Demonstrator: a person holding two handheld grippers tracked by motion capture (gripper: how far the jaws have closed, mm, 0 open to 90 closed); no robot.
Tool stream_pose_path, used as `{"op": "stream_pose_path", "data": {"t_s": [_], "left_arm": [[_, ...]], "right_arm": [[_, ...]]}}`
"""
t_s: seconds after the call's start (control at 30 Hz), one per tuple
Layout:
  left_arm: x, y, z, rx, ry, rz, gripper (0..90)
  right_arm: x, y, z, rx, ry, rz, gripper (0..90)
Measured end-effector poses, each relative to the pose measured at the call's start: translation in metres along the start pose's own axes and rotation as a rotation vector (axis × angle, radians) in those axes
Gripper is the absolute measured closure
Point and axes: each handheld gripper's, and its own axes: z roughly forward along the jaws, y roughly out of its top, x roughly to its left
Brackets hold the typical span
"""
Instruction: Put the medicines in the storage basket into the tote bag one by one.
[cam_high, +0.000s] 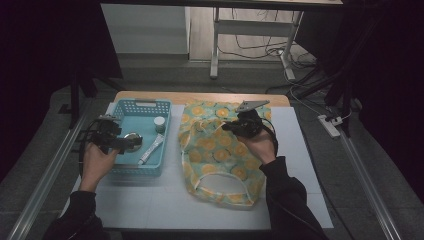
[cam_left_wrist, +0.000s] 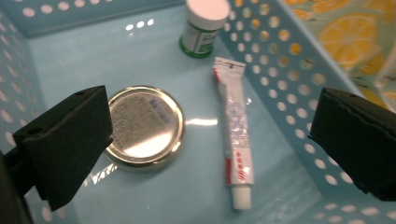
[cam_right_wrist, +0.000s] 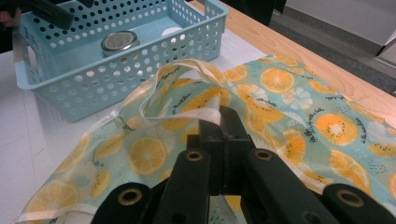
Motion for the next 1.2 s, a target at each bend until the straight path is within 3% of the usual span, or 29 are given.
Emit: {"op": "stream_pose_path", "data": {"t_s": [0.1,0.33,0.6,1.2], "left_arm": [[0.008,0.004,0.005,0.022,-0.023,-0.048,1.5],[0.014,0.013,0.013,0.020,-0.010,0.007,0.7],[0.017,0.020,0.039,0.120,0.021,0.052,0.2],[0.027,0.022,0.073,0.306,0.043,0.053,0.0]], "right_arm": [[0.000,0.000,0.000,0.000,0.001,-0.001,89.9],[0.000,0.000,0.001,0.001,0.005,-0.004,89.9],[0.000,0.000,0.001,0.000,0.008,-0.005,89.9],[0.000,0.000,0.000,-0.001,0.012,-0.010,89.8]]}}
